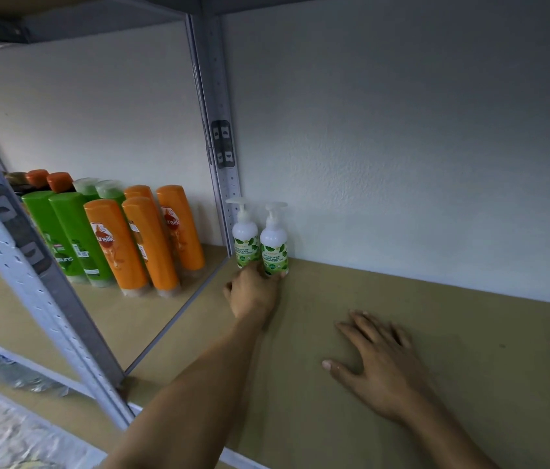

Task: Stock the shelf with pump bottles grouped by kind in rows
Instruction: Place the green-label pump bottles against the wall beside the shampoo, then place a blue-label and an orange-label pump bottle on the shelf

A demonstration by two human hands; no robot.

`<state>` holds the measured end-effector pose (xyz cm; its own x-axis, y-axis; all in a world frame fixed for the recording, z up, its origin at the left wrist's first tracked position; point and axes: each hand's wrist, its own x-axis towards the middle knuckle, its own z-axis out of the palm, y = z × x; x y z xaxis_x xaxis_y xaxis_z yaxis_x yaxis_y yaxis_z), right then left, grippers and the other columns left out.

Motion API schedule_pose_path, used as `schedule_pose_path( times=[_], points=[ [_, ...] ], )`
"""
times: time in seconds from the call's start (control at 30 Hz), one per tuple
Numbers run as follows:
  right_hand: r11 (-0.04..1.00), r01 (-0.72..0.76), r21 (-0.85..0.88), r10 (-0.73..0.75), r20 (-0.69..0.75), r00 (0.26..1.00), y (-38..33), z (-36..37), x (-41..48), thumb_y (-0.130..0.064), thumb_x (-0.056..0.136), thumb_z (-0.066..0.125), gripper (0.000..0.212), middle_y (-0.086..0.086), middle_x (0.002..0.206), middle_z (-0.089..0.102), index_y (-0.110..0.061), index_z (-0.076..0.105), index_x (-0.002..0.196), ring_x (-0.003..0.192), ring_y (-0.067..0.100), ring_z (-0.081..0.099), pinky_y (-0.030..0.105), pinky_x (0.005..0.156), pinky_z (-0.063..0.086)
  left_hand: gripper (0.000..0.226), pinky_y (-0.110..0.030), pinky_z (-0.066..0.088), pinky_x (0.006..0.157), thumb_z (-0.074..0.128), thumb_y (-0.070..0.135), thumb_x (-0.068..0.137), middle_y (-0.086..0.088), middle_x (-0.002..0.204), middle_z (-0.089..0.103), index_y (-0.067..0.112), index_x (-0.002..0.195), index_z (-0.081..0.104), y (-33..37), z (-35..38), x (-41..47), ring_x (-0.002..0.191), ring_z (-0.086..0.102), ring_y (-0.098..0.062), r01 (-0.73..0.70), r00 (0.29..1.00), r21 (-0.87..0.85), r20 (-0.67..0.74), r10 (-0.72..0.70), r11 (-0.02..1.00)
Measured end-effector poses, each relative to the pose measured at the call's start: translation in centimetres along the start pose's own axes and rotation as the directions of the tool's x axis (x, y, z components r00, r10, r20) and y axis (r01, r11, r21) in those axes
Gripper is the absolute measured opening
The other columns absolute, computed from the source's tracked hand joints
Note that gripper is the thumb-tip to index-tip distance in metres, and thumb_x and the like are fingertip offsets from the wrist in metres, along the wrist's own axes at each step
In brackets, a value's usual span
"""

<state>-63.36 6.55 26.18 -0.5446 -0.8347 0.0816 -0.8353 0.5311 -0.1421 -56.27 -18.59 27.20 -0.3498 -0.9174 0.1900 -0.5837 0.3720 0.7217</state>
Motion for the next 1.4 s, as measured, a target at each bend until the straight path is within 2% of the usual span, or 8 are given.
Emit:
schedule_pose_path(
  times=[0.13,0.53,0.77,0.87,0.97,1.17,1.27,1.4],
  points=[
    [1.0,-0.001,-0.004,0.001,-0.013,1.0,0.0,0.0,0.0,-0.093,0.066,-0.002,0.104,-0.012,0.167,0.013,-0.043,0.027,0.152,0.154,0.008,0.005,0.042,0.123,0.0,0.043,-0.042,0.027,0.102,0.062,0.064,0.079,0.002,0.109,0.067,0.036,0.111,0.065,-0.1,1.0,0.7,0.117,0.05,-0.023,0.037,0.999,0.054,-0.013,-0.037,0.998],
    [1.0,0.006,0.018,-0.006,-0.015,1.0,0.0,-0.1,0.0,-0.093,0.066,-0.002,0.104,-0.013,0.167,0.01,-0.043,0.027,0.153,0.154,0.008,0.003,0.042,0.123,-0.003,0.031,-0.043,0.026,0.103,0.06,0.051,0.088,-0.001,0.11,0.064,0.035,0.115,0.064,0.0,0.9,0.8,0.121,0.048,-0.024,0.024,1.0,0.101,-0.02,-0.022,0.995],
    [1.0,0.0,0.021,0.0,-0.002,1.0,0.0,-0.1,0.1,-0.093,0.066,0.0,0.104,-0.012,0.167,0.009,-0.042,0.025,0.153,0.154,0.008,0.002,0.043,0.123,-0.002,0.04,-0.043,0.026,0.105,0.062,0.051,0.086,-0.003,0.115,0.065,0.032,0.122,0.06,0.0,0.2,-0.5,0.119,0.051,-0.026,-0.033,0.999,0.103,-0.016,0.035,0.994],
    [0.999,-0.016,0.032,0.016,-0.002,1.0,-0.2,-0.1,-0.1,-0.094,0.064,-0.003,0.108,-0.008,0.167,0.012,-0.04,0.026,0.153,0.154,0.011,0.003,0.044,0.124,-0.001,0.052,-0.045,0.03,0.107,0.06,0.063,0.083,0.0,0.124,0.063,0.029,0.121,0.057,-1.3,-0.8,-2.2,0.122,0.05,-0.024,-0.129,0.992,0.277,0.054,0.118,0.952],
    [0.997,-0.069,0.022,0.069,-0.003,0.998,-0.4,-0.4,-0.8,-0.095,0.062,-0.006,0.114,-0.005,0.167,0.015,-0.039,0.029,0.154,0.154,0.015,0.006,0.047,0.124,0.002,0.067,-0.054,0.022,0.114,0.042,0.073,0.087,0.004,0.148,0.047,0.03,0.136,0.053,-2.9,-2.9,-5.3,0.141,0.035,-0.021,-0.256,0.961,0.407,0.204,0.186,0.877],
    [0.993,-0.119,0.021,0.116,0.118,0.986,-3.0,-1.6,-4.4,-0.086,0.07,0.006,0.101,-0.001,0.168,0.009,-0.035,0.023,0.156,0.155,0.021,0.004,0.052,0.123,0.005,0.066,-0.055,0.008,0.12,0.032,0.073,0.093,0.011,0.164,0.024,0.041,0.15,0.036,-5.8,-9.0,-12.0,0.152,0.014,-0.015,-0.448,0.854,0.359,0.444,0.272,0.819],
    [0.998,-0.067,0.002,0.065,0.184,0.981,-5.4,-2.2,-7.2,-0.079,0.088,0.028,0.082,-0.001,0.168,0.01,-0.033,0.024,0.156,0.154,0.023,0.007,0.05,0.122,0.009,0.063,-0.053,0.007,0.121,0.035,0.07,0.095,0.012,0.164,0.022,0.041,0.151,0.035,-7.5,-12.3,-15.2,0.153,0.011,-0.013,-0.483,0.821,0.32,0.489,0.295,0.815],
    [0.998,0.069,0.002,-0.067,0.22,0.973,-9.8,-3.3,-11.3,-0.068,0.094,0.042,0.073,0.003,0.165,0.02,-0.03,0.03,0.154,0.152,0.023,0.017,0.042,0.122,0.017,0.064,-0.054,0.01,0.122,0.036,0.07,0.095,0.014,0.164,0.022,0.039,0.151,0.037,-11.1,-17.3,-20.4,0.152,0.01,-0.01,-0.515,0.799,0.26,0.489,0.348,0.817]
  ],
)
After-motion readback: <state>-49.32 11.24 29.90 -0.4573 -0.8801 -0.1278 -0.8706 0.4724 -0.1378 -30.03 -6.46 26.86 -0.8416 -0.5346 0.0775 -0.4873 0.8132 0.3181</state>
